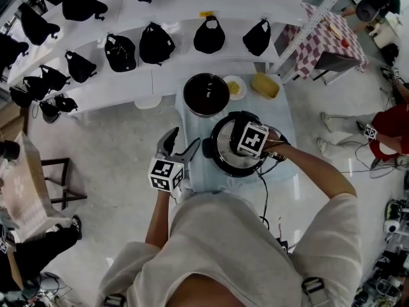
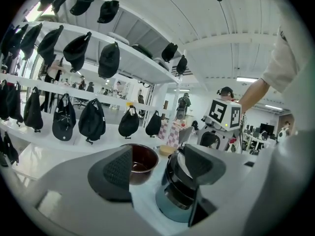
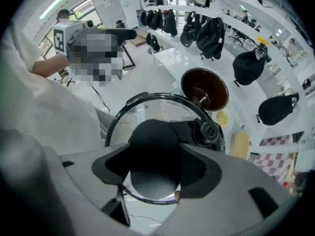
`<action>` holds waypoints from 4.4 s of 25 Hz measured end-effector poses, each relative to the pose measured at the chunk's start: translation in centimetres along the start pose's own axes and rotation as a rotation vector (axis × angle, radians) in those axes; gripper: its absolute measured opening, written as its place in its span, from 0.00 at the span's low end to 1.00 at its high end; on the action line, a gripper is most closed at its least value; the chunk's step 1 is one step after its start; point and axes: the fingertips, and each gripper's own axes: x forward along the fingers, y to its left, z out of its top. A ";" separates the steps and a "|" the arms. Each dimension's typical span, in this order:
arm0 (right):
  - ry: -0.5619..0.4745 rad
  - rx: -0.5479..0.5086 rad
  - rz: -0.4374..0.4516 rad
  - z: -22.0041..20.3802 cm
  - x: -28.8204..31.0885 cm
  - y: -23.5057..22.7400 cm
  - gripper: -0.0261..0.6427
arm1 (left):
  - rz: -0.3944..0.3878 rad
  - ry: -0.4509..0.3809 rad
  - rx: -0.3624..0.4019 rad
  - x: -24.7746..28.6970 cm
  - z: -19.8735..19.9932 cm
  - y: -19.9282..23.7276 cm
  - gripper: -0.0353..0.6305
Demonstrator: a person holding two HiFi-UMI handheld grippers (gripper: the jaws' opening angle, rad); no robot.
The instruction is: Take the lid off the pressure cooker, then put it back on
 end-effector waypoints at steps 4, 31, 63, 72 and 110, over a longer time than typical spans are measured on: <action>-0.013 0.112 -0.001 0.1 0.0 -0.3 0.44 | -0.005 0.000 0.003 0.1 0.0 -0.1 0.53; -0.090 0.103 -0.066 -1.0 -4.9 -0.5 0.44 | -0.077 0.011 0.045 1.2 0.8 -2.5 0.53; -0.091 0.815 -0.196 -31.0 -7.2 0.1 0.44 | -0.531 0.106 0.200 11.8 0.4 -21.6 0.53; -0.111 0.846 -0.141 -31.8 1.0 -3.0 0.44 | -0.472 0.127 0.231 12.1 0.7 -21.9 0.53; -0.377 0.918 -0.211 -27.9 8.4 -6.3 0.47 | -0.326 0.146 0.223 10.0 0.9 -17.5 0.53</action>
